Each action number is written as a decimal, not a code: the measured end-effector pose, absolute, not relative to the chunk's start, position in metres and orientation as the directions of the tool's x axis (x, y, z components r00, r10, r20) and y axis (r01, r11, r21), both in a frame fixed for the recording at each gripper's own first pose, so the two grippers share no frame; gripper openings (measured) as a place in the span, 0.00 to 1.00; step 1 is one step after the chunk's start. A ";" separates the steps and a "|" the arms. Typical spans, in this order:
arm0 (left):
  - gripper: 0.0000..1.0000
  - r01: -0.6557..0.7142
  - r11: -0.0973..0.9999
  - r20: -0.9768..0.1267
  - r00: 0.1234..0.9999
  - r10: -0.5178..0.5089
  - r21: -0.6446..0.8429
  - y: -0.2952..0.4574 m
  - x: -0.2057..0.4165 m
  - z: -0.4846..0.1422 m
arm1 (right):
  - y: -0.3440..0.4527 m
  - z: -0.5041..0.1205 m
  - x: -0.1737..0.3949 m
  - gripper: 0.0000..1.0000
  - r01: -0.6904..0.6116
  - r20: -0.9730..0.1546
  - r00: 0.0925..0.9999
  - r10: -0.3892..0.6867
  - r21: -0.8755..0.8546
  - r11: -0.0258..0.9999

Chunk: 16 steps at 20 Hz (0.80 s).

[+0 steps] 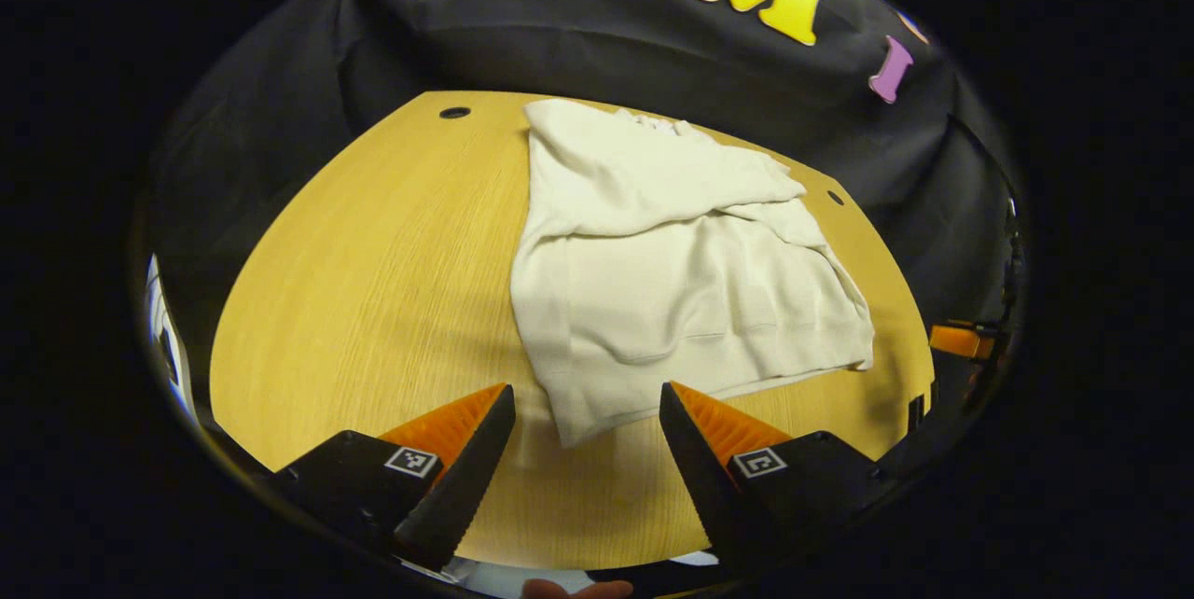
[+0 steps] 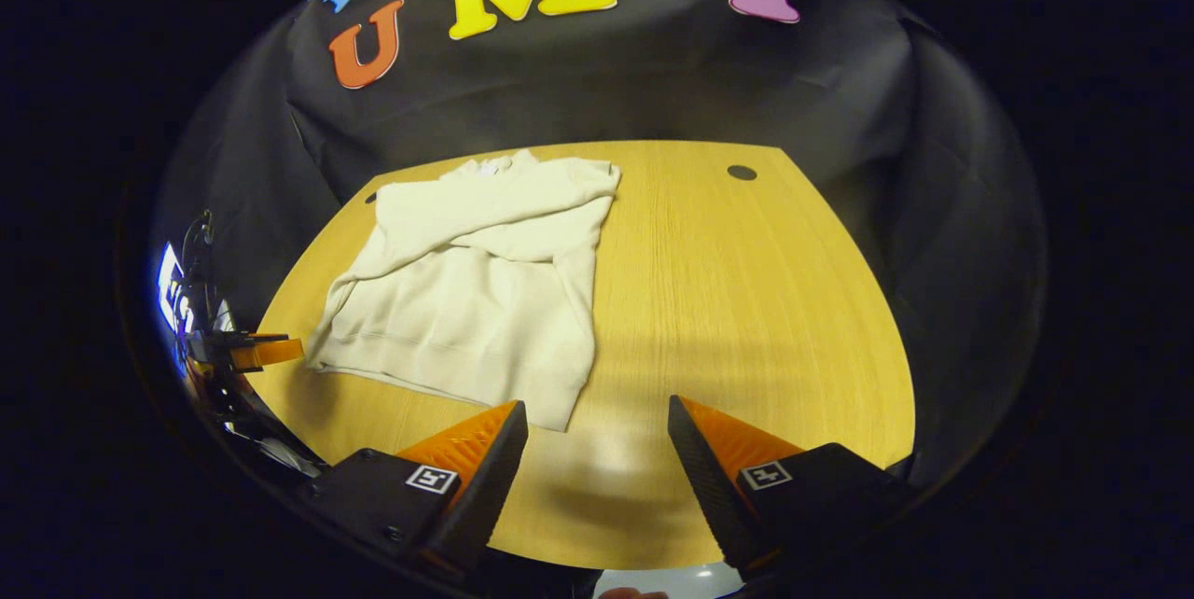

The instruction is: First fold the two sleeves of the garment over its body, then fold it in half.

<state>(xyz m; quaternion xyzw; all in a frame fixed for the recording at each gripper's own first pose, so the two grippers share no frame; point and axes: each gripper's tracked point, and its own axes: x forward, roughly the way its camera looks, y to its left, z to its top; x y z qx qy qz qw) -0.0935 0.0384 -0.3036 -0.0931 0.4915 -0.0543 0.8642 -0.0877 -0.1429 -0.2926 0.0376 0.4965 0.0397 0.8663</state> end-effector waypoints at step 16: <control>0.72 -0.149 0.975 -0.899 0.429 -0.087 -0.165 0.006 -0.057 -0.317 | -0.084 -0.385 -0.062 0.88 -0.026 -0.917 0.398 0.023 0.014 1.000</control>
